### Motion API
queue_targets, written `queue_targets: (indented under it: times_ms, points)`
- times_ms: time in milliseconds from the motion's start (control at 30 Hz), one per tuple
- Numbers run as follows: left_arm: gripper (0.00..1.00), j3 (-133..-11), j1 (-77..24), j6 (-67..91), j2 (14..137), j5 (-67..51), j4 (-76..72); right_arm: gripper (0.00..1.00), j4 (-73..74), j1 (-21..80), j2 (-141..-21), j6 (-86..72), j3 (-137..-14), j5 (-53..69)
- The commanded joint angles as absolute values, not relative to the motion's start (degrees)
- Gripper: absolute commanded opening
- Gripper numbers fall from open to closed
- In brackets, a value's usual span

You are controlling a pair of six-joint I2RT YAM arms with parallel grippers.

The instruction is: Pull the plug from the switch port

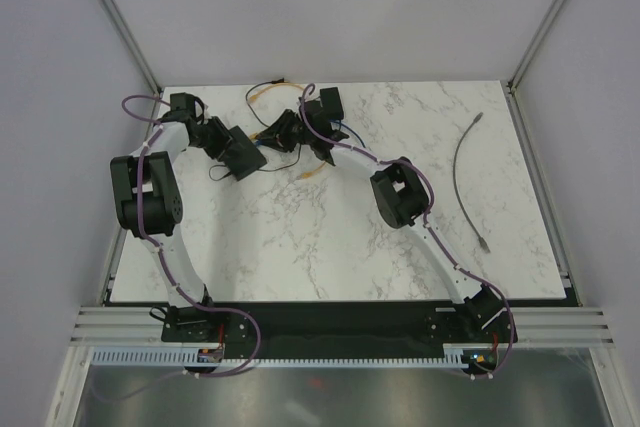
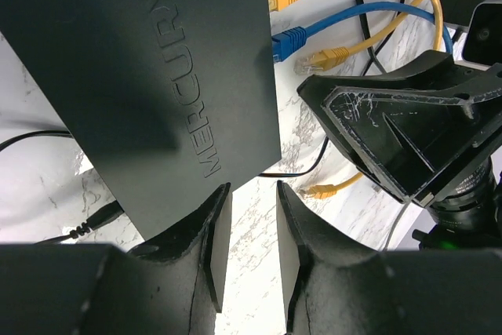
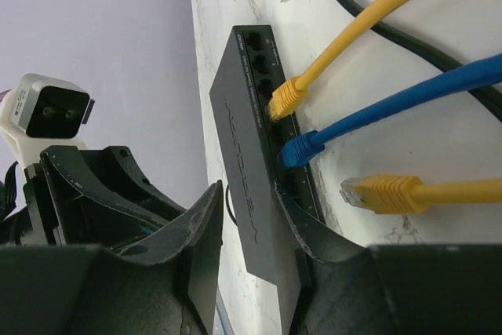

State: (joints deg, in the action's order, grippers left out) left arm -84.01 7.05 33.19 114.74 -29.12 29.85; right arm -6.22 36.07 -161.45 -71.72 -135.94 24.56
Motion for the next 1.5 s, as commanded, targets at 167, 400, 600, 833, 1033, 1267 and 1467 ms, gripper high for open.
queue_targets:
  times_ms: [167, 400, 600, 833, 1033, 1267, 1467]
  points:
    - [0.36, -85.0, 7.3, 33.6, 115.1, -30.4, 28.3, 0.39, -1.6, 35.6, -157.4, -65.2, -133.3, 18.7]
    - [0.36, -85.3, 7.3, 33.8, 115.0, -30.6, 28.2, 0.37, 4.0, 34.9, -159.1, -60.6, -136.2, 15.2]
    - [0.36, -85.7, 7.4, 33.9, 115.1, -30.8, 28.2, 0.38, 10.8, 33.1, -154.4, -54.4, -133.4, 7.0]
    - [0.36, -88.1, 7.3, 35.9, 116.7, -32.7, 27.0, 0.39, 2.4, 34.7, -154.6, -56.9, -136.5, 16.1]
    - [0.36, -90.4, 7.7, 36.3, 118.2, -32.5, 27.0, 0.46, -2.6, 36.4, -153.8, -59.8, -135.4, 17.9]
    - [0.36, -90.2, 8.5, 36.6, 119.3, -31.8, 27.2, 0.47, -7.1, 37.0, -158.0, -66.4, -136.7, 18.6]
    - [0.36, -90.1, 8.7, 36.8, 120.5, -32.3, 27.7, 0.46, -7.5, 37.4, -158.8, -67.5, -136.0, 17.1]
